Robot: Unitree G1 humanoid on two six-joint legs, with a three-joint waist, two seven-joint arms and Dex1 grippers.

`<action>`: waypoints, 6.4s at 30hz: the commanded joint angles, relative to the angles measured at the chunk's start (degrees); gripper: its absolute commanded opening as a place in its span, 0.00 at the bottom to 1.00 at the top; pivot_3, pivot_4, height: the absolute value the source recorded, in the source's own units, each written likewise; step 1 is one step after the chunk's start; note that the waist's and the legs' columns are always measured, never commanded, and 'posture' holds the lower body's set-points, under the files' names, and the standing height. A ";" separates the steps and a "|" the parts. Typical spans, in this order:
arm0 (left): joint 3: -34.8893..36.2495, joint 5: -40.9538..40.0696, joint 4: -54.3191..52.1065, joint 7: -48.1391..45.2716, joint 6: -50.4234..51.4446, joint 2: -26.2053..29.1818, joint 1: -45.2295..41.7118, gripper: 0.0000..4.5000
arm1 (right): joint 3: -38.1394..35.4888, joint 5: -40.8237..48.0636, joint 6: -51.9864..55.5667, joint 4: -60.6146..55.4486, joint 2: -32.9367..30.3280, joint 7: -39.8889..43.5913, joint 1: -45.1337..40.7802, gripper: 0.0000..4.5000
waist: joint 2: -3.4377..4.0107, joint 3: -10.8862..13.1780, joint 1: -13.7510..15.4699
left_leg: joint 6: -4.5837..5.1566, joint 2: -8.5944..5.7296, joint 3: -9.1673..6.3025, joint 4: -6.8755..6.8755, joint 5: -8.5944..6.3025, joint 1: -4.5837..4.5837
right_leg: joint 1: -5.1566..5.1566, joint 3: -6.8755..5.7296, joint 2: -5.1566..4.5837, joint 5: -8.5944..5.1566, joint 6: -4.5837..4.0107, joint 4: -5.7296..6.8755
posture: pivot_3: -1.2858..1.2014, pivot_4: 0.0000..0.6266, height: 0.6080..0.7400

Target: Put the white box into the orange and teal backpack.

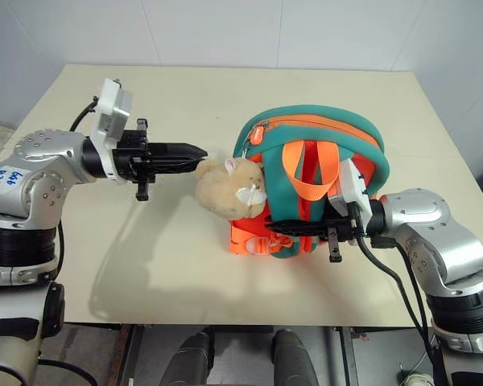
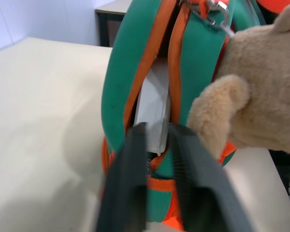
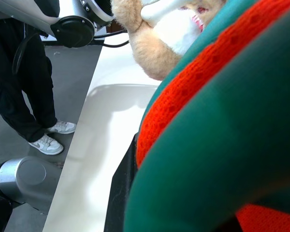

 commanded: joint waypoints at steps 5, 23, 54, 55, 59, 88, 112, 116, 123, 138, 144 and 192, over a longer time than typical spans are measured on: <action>-2.75 1.78 6.25 -1.61 -5.18 -3.12 -4.07 0.01 | -0.50 0.31 -0.45 -1.24 0.09 -0.69 -0.70 0.00 | 0.00 0.00 0.01 | 0.00 0.00 0.00 -0.01 0.00 -0.01 | -0.01 0.00 0.00 0.00 0.00 0.00 | 0.52 0.24 1.00; -9.20 8.49 20.61 -5.34 -14.34 -13.45 -8.98 0.01 | -0.67 0.50 -0.45 -2.07 -0.05 -2.08 -0.01 0.00 | 0.00 0.00 0.07 | 0.00 -0.01 0.00 0.02 0.00 -0.01 | 0.00 0.00 0.01 0.01 0.01 -0.02 | 0.52 0.24 1.00; 11.05 -6.60 -5.50 -3.05 7.87 8.84 3.26 0.90 | 0.00 -0.80 -2.05 0.19 0.22 0.03 -1.07 0.00 | 0.01 0.01 -0.14 | 0.00 0.00 -0.01 -0.05 0.00 -0.01 | -0.01 0.01 0.01 0.00 0.02 -0.02 | 0.52 0.24 1.00; 12.31 -8.04 -6.48 -2.63 8.97 9.53 3.64 0.97 | 0.01 -0.84 -2.14 0.39 0.19 0.16 -1.13 0.00 | 0.01 0.01 -0.14 | 0.00 0.00 -0.01 -0.06 0.00 0.00 | -0.02 0.01 0.01 0.00 0.01 -0.01 | 0.52 0.24 1.00; 16.58 -13.32 -11.02 -0.91 13.14 12.26 5.93 0.99 | 0.04 -1.02 -2.81 1.40 0.42 0.66 -1.45 0.00 | 0.01 0.01 -0.17 | 0.00 0.00 -0.01 -0.05 0.00 0.00 | 0.00 0.01 0.01 0.00 0.00 -0.03 | 0.52 0.24 1.00; -3.60 -10.89 -14.34 13.39 10.18 0.09 0.02 0.95 | -1.51 0.73 -3.73 0.41 3.65 -2.20 -0.74 0.00 | 0.01 0.01 0.03 | 0.00 -0.01 -0.01 -0.02 0.00 -0.01 | 0.00 0.02 0.01 0.01 0.00 -0.06 | 0.52 0.24 1.00; -1.67 -10.29 -11.13 2.68 12.53 10.75 -6.65 0.15 | -2.11 1.30 -3.77 -0.17 3.40 -2.55 0.39 0.00 | 0.01 0.01 -0.17 | 0.00 -0.01 -0.01 -0.10 0.00 -0.02 | -0.03 0.02 0.01 0.00 -0.01 -0.09 | 0.52 0.24 1.00; -1.75 -8.26 -7.18 -1.09 10.26 14.18 -8.14 0.15 | -2.46 1.49 -3.77 -0.70 3.37 -2.70 1.16 0.00 | 0.01 0.01 -0.13 | 0.00 -0.01 0.00 -0.11 0.00 -0.02 | -0.03 0.01 0.01 -0.01 -0.02 -0.09 | 0.52 0.24 1.00; -4.20 -3.79 3.08 -10.59 5.04 18.43 -9.76 0.15 | -2.76 1.39 -3.96 -0.97 3.47 -2.85 1.77 0.00 | 0.02 0.02 -0.23 | 0.00 0.00 0.00 -0.21 0.00 -0.01 | -0.08 0.01 0.01 -0.04 -0.07 -0.09 | 0.52 0.24 1.00; -15.38 11.43 23.26 -23.85 -7.79 15.80 -11.54 0.15 | -3.28 1.58 -3.73 -1.95 3.53 -3.72 2.56 0.00 | 0.02 0.02 -0.16 | 0.00 0.00 0.01 -0.32 0.00 -0.01 | -0.12 0.00 0.01 -0.10 -0.08 -0.07 | 0.52 0.24 1.00; -19.99 16.99 28.46 -24.52 -12.83 11.84 -11.52 0.15 | -3.16 1.47 -3.64 -1.81 3.51 -3.94 2.24 0.00 | 0.02 0.02 -0.21 | 0.00 0.00 0.01 -0.32 0.00 -0.02 | -0.13 0.01 0.01 -0.10 -0.07 -0.05 | 0.52 0.24 1.00; 18.59 -2.19 5.22 -12.87 -15.04 11.76 18.15 1.00 | -21.66 -9.15 -11.95 20.32 -19.71 4.79 12.78 0.99 | 0.03 0.02 0.01 | 0.04 0.00 0.04 -0.14 -0.02 0.01 | -0.03 0.02 -0.02 -0.10 -0.07 -0.03 | 0.52 0.24 1.00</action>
